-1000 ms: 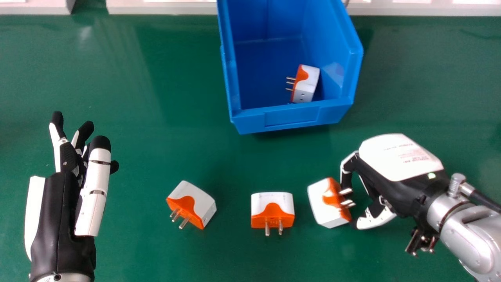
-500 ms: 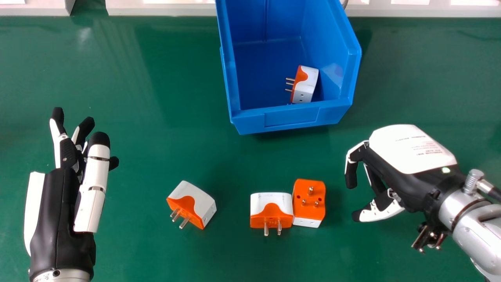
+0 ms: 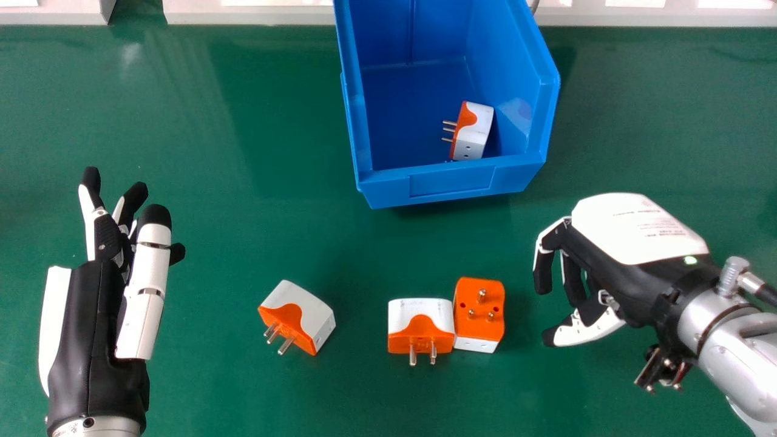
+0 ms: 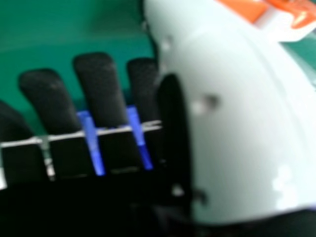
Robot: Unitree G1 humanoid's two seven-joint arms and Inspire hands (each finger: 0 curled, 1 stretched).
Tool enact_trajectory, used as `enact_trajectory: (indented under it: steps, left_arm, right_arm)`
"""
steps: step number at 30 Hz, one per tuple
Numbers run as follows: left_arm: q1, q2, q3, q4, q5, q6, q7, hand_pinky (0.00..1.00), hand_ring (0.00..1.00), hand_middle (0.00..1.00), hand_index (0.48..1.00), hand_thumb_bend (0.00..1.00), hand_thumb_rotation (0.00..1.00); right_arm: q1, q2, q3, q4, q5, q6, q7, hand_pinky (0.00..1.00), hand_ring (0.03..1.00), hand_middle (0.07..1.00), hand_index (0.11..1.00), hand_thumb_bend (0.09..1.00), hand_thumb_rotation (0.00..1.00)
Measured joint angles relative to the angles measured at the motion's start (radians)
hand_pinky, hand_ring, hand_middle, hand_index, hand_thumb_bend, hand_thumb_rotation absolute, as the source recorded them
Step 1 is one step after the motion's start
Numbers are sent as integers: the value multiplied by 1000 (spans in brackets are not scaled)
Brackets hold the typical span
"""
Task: Pick all objects and put in blue box
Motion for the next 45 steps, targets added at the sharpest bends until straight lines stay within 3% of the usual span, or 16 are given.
enact_trajectory:
  steps: [2, 7, 13, 22, 28, 45]
  left_arm:
    - [0, 0, 0, 0, 0, 2, 1, 803, 927, 963, 972, 288, 894]
    - [0, 0, -1, 0, 0, 4, 1, 803, 927, 963, 972, 281, 894]
    - [1, 0, -2, 0, 0, 4, 1, 808, 928, 963, 973, 275, 892]
    - [3, 0, -1, -4, -1, 4, 0, 811, 929, 964, 973, 276, 891]
    - [10, 0, -3, -26, 0, 7, -1, 812, 930, 964, 973, 292, 894]
    - [16, 0, 4, -31, -9, 17, -8, 817, 930, 962, 976, 263, 891]
  right_arm:
    - [7, 0, 1, -1, 6, -22, -3, 845, 945, 968, 970, 881, 600]
    - [11, 0, 4, -1, 2, -70, -26, 943, 986, 992, 993, 914, 654]
    - [11, -3, 41, 2, -57, -145, -81, 993, 999, 999, 1000, 925, 737]
    - [8, 2, 55, 8, -79, -172, -85, 1000, 1000, 1000, 1000, 923, 754]
    - [-11, 43, 105, 58, -123, -160, -88, 1000, 1000, 1000, 1000, 847, 743]
    - [-69, 67, 169, 239, -216, -150, -166, 886, 957, 992, 959, 622, 673]
